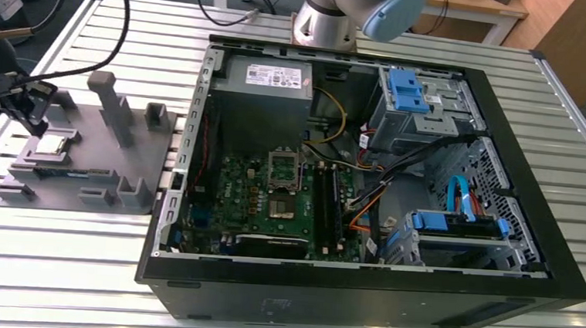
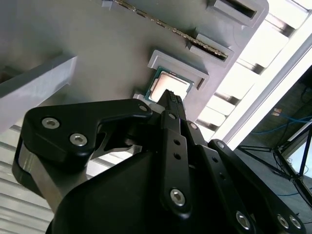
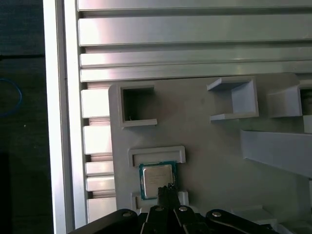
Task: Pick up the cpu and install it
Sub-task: 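Pick up the cpu and move it towards the insertion slot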
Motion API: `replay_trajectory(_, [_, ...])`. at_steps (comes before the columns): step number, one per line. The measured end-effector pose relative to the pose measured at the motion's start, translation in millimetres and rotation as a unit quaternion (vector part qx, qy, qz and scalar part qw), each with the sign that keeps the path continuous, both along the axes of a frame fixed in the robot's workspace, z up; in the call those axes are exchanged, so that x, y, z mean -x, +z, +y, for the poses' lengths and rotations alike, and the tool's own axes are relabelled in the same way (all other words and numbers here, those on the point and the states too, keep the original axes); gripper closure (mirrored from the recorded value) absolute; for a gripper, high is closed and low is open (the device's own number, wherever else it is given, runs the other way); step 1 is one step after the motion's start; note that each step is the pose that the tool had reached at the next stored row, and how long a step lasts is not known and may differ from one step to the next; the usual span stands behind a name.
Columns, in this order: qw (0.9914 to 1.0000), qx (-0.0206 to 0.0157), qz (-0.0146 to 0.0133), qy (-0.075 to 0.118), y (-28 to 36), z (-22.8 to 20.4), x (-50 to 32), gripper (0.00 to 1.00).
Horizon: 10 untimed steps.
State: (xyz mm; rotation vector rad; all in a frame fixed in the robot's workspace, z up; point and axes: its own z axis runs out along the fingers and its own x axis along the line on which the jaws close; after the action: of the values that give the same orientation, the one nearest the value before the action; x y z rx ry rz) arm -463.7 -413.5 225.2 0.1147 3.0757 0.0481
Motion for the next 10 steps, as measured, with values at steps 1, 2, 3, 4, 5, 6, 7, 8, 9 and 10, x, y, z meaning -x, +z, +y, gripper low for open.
replay_trajectory(1, [1.0, 0.0004, 0.0, 0.0, -1.0, 0.0, 0.0, 0.89])
replay_trajectory(2, [1.0, 0.0009, 0.0, 0.0, -2.1, 0.0, 0.0, 0.89])
replay_trajectory(3, [1.0, 0.001, 0.0, 0.0, -3.5, 0.0, 0.0, 0.89])
replay_trajectory(4, [1.0, 0.0012, 0.0, 0.0, -5.1, 0.0, 0.0, 0.89])
replay_trajectory(5, [1.0, 0.0013, 0.0, 0.0, -6.6, 0.0, 0.0, 0.89])
replay_trajectory(6, [1.0, 0.0013, 0.0, 0.0, -8.4, 0.0, 0.0, 0.89])
replay_trajectory(7, [1.0, 0.0014, 0.0, 0.0, -10.1, 0.1, 0.0, 0.89])
replay_trajectory(8, [1.0, 0.0015, 0.0, 0.0, -11.6, 0.4, 0.1, 0.89])
replay_trajectory(9, [1.0, 0.0015, 0.0, 0.0, -12.7, 1.0, 0.1, 0.89])
replay_trajectory(10, [1.0, 0.0016, 0.0, 0.0, -13.6, 1.6, 0.1, 0.89])
